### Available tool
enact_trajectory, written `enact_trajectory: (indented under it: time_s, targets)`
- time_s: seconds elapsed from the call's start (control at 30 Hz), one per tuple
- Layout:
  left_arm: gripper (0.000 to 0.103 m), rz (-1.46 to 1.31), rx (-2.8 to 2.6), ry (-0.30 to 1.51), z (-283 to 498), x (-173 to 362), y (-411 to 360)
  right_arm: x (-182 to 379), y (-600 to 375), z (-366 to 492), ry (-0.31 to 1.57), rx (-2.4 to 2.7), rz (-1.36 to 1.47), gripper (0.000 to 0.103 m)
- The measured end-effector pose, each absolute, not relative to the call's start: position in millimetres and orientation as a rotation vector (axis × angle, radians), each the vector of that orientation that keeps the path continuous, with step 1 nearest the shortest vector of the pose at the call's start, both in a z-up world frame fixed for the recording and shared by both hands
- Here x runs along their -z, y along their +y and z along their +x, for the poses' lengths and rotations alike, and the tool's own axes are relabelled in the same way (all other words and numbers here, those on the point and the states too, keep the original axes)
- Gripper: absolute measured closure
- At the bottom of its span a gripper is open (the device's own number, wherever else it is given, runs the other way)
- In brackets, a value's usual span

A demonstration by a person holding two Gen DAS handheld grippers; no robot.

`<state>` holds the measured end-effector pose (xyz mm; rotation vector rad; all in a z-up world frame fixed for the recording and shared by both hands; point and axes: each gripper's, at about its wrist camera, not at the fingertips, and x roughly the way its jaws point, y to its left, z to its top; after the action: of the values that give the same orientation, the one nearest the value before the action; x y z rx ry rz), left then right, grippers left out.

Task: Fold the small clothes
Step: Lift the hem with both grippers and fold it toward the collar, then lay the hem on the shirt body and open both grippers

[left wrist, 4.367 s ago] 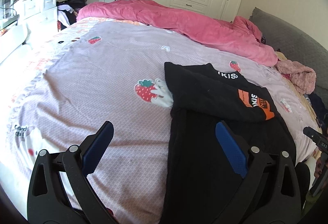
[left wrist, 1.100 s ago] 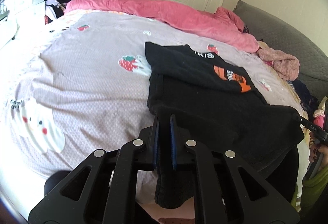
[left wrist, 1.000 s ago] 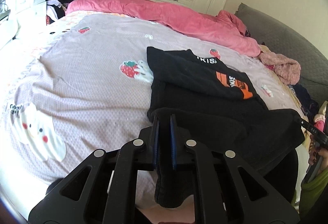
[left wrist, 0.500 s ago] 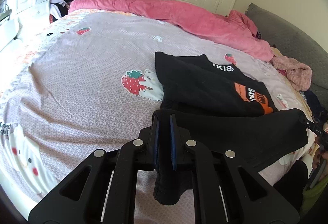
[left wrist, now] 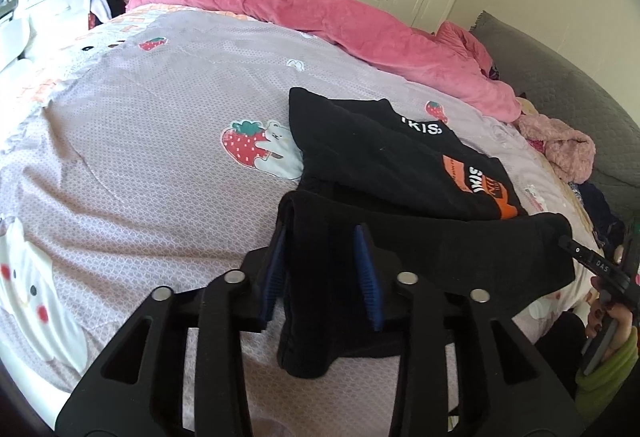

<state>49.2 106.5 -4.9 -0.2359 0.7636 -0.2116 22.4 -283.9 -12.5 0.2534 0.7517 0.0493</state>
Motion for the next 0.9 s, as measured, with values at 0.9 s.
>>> enact_trajectory:
  time_s: [0.9]
  targets:
    - [0.079, -0.294, 0.281, 0.886, 35, 31, 91, 31, -265, 1, 0.807, -0.142, 0.296, 0.051]
